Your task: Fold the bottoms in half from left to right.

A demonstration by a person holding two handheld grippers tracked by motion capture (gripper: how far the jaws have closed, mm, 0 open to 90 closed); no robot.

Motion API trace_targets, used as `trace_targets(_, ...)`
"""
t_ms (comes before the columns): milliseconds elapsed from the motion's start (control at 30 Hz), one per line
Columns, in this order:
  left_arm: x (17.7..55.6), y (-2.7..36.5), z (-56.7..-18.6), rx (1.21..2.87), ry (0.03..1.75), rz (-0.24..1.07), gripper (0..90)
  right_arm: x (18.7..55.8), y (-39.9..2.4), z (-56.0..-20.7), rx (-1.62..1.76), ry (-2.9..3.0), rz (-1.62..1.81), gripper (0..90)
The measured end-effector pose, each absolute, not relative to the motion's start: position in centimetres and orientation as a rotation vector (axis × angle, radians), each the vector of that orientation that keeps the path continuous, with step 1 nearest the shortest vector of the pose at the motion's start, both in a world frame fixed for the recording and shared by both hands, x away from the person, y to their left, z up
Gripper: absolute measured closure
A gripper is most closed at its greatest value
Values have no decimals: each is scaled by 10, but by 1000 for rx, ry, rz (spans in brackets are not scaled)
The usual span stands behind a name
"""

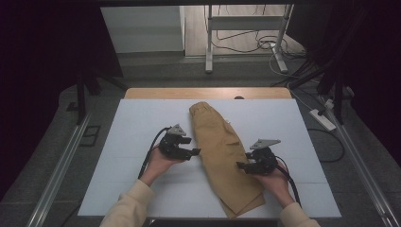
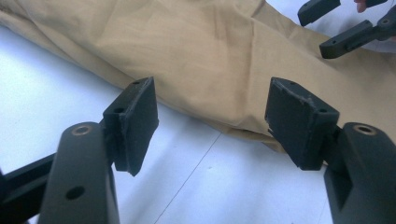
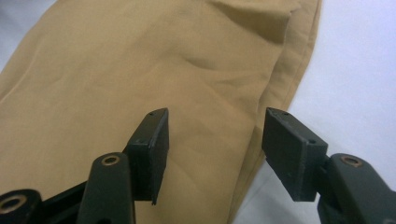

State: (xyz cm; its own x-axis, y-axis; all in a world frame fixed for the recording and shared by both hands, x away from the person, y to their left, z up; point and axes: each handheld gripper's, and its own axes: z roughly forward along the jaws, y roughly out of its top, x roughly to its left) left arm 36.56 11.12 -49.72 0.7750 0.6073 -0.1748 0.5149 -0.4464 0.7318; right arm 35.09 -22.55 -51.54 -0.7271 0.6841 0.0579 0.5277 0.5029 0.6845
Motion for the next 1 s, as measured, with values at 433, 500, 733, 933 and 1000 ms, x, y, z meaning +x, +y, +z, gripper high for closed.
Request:
trace_targets(433, 368, 111, -499, 2135, 838, 133, 331, 368, -215, -515, 1030, 2514, 1046, 422)
trace_targets(500, 368, 112, -499, 2130, 844, 130, 331, 372, -215, -516, 1037, 2509, 1034, 422)
trace_targets(733, 369, 117, -499, 2115, 860, 128, 330, 383, -213, -514, 1033, 2493, 1043, 429)
trace_targets(933, 370, 119, -499, 2112, 864, 127, 328, 392, -213, -519, 1046, 2497, 1035, 509)
trace_targets(1000, 370, 119, -499, 2111, 863, 126, 328, 394, -213, -519, 1048, 2505, 1037, 548)
